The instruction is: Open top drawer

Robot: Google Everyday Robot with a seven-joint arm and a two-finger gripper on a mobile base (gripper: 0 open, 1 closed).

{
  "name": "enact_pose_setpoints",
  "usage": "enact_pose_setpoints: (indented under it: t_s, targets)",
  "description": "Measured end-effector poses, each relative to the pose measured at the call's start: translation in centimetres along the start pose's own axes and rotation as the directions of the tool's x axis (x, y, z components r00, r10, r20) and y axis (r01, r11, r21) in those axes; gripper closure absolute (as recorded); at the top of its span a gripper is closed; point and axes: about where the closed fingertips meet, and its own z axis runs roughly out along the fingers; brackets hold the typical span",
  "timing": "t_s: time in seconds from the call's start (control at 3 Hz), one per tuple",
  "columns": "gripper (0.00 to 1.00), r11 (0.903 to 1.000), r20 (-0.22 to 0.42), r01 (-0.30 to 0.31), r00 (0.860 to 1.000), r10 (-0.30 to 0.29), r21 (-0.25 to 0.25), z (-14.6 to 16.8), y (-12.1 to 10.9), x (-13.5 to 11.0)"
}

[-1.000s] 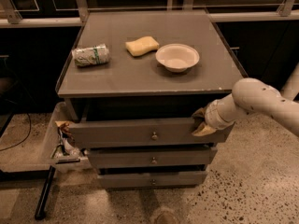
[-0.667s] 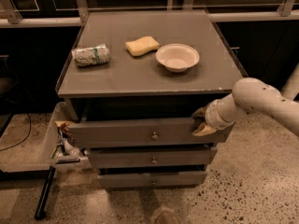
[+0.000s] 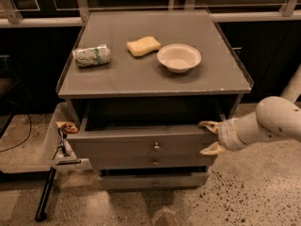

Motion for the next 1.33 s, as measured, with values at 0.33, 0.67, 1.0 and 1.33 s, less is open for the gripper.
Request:
enact_pose_setpoints:
  t_s: [0.33,0.67,1.0,1.33]
  targets:
    - [0.8,1.0,0.008,-0.003,1.0,0.003,-0.001,-0.5,0.9,-0.1]
    - [0.99,0.9999,0.023,0.004,1.0,-0.004,-0.01,-1.3,2.4,-0.6]
    - [0.0,0.9999,0.024,0.003,1.0,-0.002,-0.01,-1.4,2.7,-0.5]
    - [0.0,0.9999,0.024,0.003,1.0,-0.002,-0.01,-1.4,2.7,-0.5]
